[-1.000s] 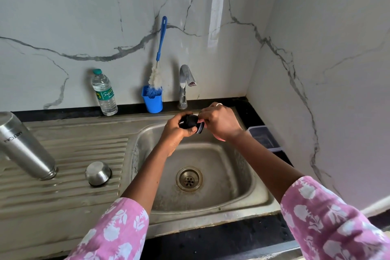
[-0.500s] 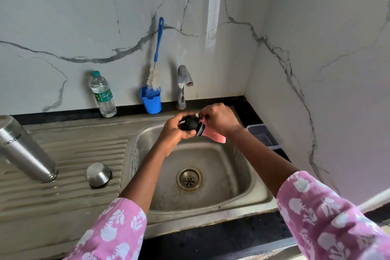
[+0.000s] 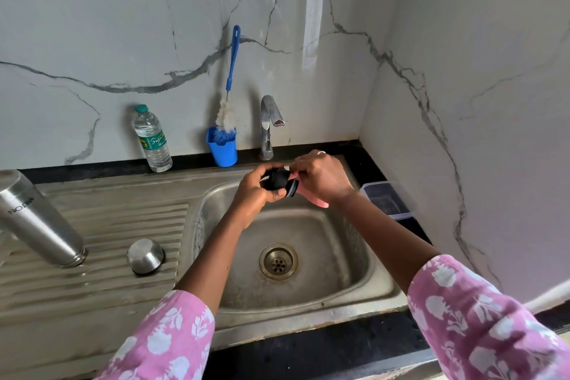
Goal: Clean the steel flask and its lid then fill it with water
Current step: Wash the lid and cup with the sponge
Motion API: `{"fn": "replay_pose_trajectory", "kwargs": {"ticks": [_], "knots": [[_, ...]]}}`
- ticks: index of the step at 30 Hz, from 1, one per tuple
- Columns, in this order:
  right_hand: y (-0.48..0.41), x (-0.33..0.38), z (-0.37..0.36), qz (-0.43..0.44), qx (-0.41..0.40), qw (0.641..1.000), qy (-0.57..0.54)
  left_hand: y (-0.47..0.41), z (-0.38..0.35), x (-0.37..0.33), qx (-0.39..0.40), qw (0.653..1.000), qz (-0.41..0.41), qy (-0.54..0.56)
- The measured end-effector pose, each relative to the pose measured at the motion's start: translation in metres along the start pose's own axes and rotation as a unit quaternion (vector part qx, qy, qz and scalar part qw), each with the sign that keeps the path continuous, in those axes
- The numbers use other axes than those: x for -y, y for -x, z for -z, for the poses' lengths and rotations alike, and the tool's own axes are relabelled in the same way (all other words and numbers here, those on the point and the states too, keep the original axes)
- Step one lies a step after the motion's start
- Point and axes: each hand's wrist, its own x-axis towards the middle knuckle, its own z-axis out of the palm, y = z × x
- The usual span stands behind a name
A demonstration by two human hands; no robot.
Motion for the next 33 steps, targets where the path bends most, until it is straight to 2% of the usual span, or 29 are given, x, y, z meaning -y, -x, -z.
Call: {"fn": "replay_pose_trajectory", "kwargs": {"ticks": [3, 5, 11, 14, 18, 23, 26, 30, 33], "knots": [[-0.004, -0.006, -0.007, -0.072, 0.031, 0.996, -0.045, -0.002, 0.001, 0.002, 0.014, 1.000, -0.006, 0.022], [-0.005, -0.008, -0.007, -0.078, 0.038, 0.995, -0.055, -0.004, 0.001, 0.003, 0.009, 0.999, -0.003, 0.037], [-0.002, 0.000, 0.006, 0.106, -0.030, 0.993, 0.033, -0.009, -0.005, -0.003, -0.034, 0.999, 0.012, 0.011], [-0.003, -0.005, 0.005, 0.137, -0.055, 0.988, 0.038, -0.010, -0.005, -0.006, -0.029, 0.999, 0.001, 0.020], [-0.007, -0.006, 0.007, 0.057, -0.041, 0.998, 0.007, -0.009, -0.002, -0.008, -0.006, 1.000, -0.011, -0.004], [-0.011, -0.011, 0.000, -0.052, 0.053, 0.997, -0.024, -0.009, -0.001, -0.008, 0.034, 0.999, -0.015, -0.035], [-0.007, -0.009, 0.004, -0.009, 0.021, 1.000, 0.001, -0.010, 0.000, -0.010, 0.012, 0.999, -0.006, -0.047], [-0.001, -0.001, 0.011, 0.105, -0.043, 0.993, 0.020, -0.012, -0.002, -0.013, -0.027, 0.996, -0.001, -0.090], [-0.001, -0.005, 0.012, 0.162, -0.066, 0.984, 0.036, -0.010, -0.002, -0.015, -0.021, 0.994, 0.004, -0.108]]}}
